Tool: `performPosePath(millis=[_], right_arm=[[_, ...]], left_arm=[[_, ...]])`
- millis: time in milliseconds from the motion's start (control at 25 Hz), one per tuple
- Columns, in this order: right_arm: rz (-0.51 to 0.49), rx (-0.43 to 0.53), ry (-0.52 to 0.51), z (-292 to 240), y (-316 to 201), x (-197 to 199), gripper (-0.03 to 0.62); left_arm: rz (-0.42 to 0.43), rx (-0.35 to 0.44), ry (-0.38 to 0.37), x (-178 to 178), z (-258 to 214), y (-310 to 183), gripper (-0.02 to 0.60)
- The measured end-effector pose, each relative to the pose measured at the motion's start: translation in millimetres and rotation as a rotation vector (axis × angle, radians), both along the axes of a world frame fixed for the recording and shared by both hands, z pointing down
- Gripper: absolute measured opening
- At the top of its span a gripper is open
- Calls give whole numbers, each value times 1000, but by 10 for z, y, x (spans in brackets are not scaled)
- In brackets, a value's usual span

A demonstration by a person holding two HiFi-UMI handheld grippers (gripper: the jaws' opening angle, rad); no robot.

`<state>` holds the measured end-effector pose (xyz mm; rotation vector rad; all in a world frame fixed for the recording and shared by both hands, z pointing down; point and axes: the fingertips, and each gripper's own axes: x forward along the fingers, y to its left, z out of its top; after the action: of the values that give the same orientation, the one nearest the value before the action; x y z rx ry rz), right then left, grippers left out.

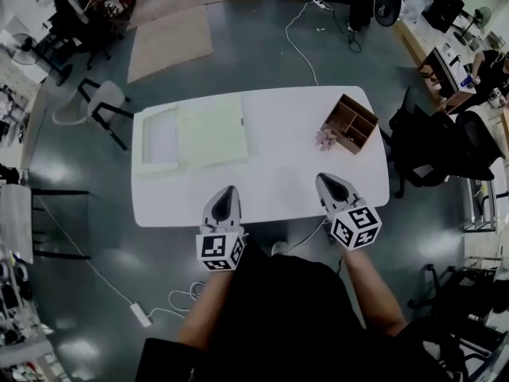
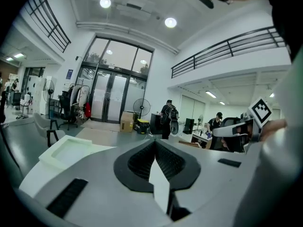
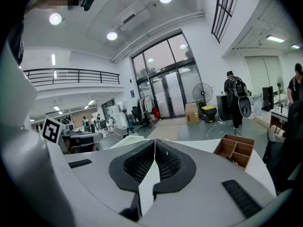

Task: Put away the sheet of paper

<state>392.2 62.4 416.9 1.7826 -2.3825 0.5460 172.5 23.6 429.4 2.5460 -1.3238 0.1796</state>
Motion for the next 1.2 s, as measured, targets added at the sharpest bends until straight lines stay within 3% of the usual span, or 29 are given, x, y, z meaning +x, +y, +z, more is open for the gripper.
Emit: performPosePath(millis=[320,800,1200], right_arm=[[-32,9,37,4,250,63,0],[-38,19,62,17,363,74,-1],[-50,31,54,31,406,-123,-2]], left_arm=[[-21,17,-3,83,-29,233,3],[26,22,-14,212,-19,331,3],[27,18,-39,32,15,455,3]])
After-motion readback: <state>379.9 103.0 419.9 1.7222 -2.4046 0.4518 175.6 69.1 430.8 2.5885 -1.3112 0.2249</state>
